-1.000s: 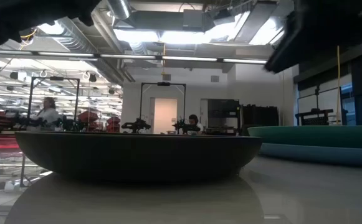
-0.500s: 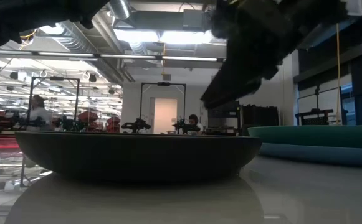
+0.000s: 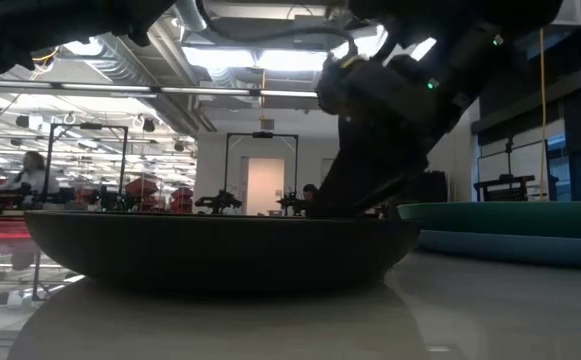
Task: Stack plastic plates
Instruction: Stack the black plate on top of the green plate
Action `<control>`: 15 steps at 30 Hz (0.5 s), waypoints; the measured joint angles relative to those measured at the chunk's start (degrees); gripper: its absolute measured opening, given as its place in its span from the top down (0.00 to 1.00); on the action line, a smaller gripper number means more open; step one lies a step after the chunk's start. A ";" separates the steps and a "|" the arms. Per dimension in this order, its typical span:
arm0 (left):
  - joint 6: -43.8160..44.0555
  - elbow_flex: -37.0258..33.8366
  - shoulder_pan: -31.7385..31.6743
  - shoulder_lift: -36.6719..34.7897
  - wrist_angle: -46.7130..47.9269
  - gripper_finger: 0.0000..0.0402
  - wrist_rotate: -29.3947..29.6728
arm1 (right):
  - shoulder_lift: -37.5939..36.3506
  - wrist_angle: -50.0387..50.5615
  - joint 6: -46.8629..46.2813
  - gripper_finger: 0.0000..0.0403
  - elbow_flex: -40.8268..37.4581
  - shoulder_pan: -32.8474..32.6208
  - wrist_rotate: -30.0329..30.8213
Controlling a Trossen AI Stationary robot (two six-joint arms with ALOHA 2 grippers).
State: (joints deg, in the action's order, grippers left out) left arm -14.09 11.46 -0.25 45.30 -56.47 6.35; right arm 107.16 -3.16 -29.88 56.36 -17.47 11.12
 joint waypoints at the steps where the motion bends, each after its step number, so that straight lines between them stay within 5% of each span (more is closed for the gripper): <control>1: -0.02 0.00 0.00 -0.02 -0.02 0.98 0.00 | 0.39 0.21 -0.17 0.58 0.00 0.00 0.07; 6: 0.02 0.00 0.01 0.00 0.07 0.98 -0.01 | 0.80 -0.02 -0.53 0.64 0.02 -0.09 -0.62; 15: 0.05 0.00 0.00 0.02 0.10 0.98 0.00 | 0.79 0.04 1.19 0.98 0.02 0.00 0.31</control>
State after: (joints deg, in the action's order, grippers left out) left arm -14.03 11.46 -0.25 45.32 -56.37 6.35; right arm 107.95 -3.12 -28.68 56.38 -17.47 11.43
